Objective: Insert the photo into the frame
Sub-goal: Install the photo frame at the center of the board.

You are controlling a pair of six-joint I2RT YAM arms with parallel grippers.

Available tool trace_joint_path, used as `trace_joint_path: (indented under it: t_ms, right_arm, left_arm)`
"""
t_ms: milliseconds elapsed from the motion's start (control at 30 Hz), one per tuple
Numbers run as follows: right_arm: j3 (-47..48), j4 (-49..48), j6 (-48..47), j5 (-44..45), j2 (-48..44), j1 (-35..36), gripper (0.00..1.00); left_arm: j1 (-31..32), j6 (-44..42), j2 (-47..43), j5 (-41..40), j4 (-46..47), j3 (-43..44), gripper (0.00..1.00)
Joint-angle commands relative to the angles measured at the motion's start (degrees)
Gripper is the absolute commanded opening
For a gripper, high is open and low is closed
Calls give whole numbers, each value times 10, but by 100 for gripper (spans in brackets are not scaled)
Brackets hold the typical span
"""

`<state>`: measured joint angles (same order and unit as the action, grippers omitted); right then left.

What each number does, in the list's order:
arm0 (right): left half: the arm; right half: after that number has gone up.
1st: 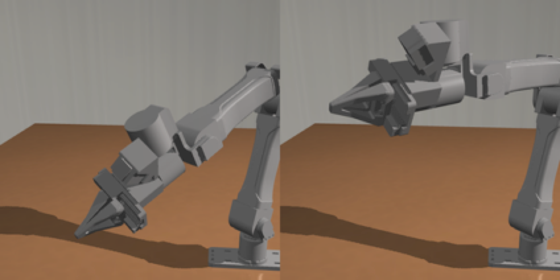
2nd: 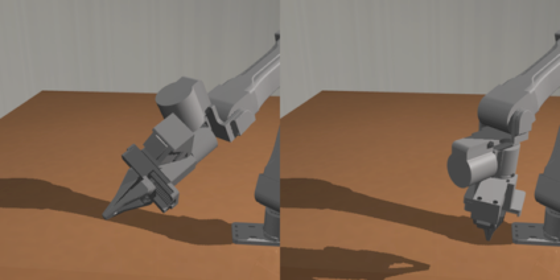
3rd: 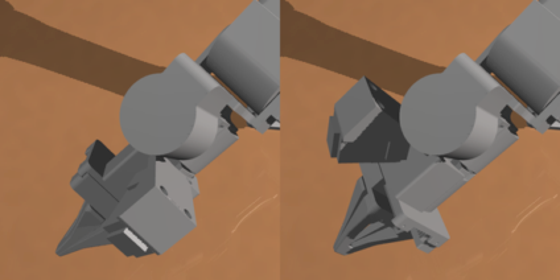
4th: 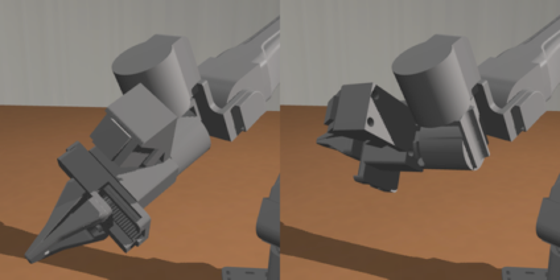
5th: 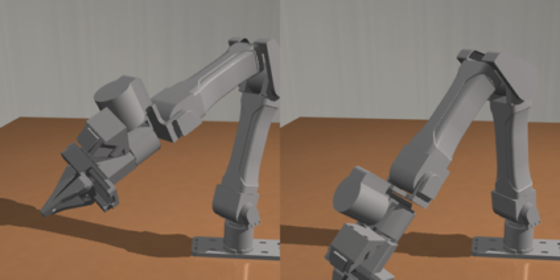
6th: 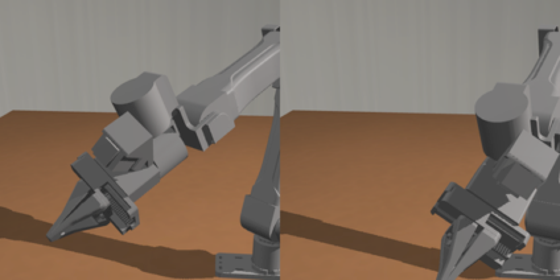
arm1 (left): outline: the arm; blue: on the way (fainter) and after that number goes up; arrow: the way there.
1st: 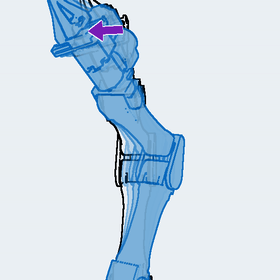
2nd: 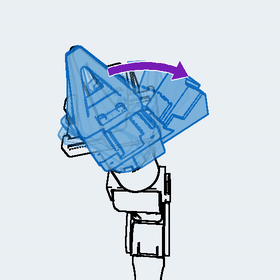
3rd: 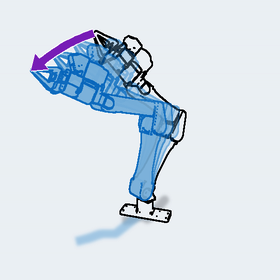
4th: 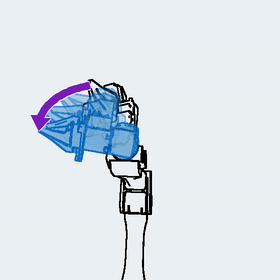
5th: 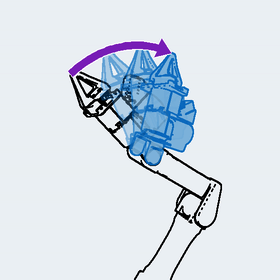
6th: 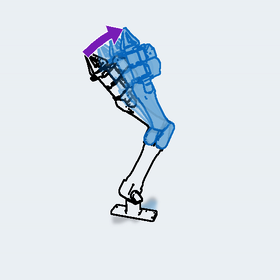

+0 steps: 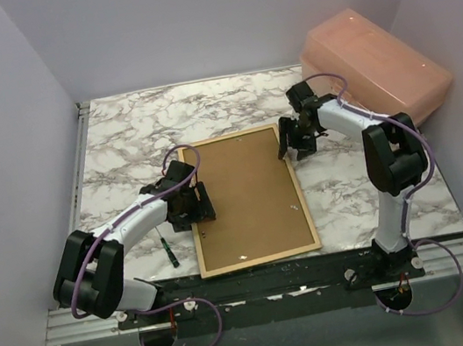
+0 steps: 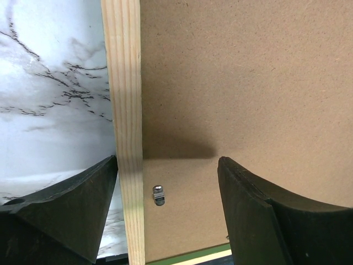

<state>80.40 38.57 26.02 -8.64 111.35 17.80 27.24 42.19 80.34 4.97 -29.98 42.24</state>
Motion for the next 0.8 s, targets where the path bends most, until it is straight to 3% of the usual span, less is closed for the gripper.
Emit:
trace_joint_path:
  t_ms: [0, 100, 767]
  right_arm:
    - [42, -4, -4, 10, 34, -11, 63]
    - [56, -2, -6, 24, 54, -14, 55]
    - [-3, 36, -41, 79, 65, 20, 53]
  left_arm:
    - [2, -7, 17, -4, 17, -14, 74]
    - [2, -7, 19, -2, 19, -14, 73]
    - [4, -3, 26, 10, 25, -8, 70]
